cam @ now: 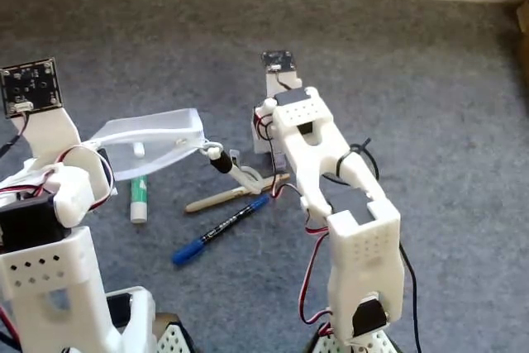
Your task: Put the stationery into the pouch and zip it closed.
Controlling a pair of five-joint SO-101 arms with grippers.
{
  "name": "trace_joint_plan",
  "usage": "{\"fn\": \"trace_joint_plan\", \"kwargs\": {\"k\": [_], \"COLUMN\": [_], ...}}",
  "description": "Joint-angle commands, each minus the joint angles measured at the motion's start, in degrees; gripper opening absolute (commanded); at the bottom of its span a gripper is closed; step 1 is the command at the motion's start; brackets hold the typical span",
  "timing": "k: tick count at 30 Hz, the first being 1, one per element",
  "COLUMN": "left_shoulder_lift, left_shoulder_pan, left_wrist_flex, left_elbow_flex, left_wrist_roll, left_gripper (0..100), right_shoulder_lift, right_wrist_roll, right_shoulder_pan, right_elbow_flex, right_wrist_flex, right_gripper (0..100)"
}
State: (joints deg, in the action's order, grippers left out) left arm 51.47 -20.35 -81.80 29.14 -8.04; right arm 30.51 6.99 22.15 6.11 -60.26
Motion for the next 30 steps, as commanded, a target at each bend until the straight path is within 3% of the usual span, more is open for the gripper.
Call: {"fn": "trace_joint_plan", "kwargs": {"k": [1, 8, 19, 30], "left_shoulder_lift": [0.48, 0.48, 0.48, 0.48], "left_shoulder_pan": [-0.66, -0.66, -0.57, -0.57], "left_wrist_flex": [0.09, 0.09, 0.35, 0.35], "left_elbow_flex": [-0.66, -0.66, -0.57, -0.66], "left_wrist_roll": [-0.09, -0.09, -0.09, -0.18], "left_gripper": [1, 1, 1, 1], "right_shoulder_lift": [0.13, -0.04, -7.60, -25.80], "right_wrist_roll": [-0.88, -0.97, -1.05, -1.14], "right_shoulder_pan": [-0.48, -0.92, -0.66, 1.10], "right_elbow_flex": [2.33, 5.14, 7.69, -7.69], "right_wrist_flex": [-0.48, -0.92, -9.10, -7.96], "right_gripper": [10.9, 0.5, 0.5, 0.5]}}
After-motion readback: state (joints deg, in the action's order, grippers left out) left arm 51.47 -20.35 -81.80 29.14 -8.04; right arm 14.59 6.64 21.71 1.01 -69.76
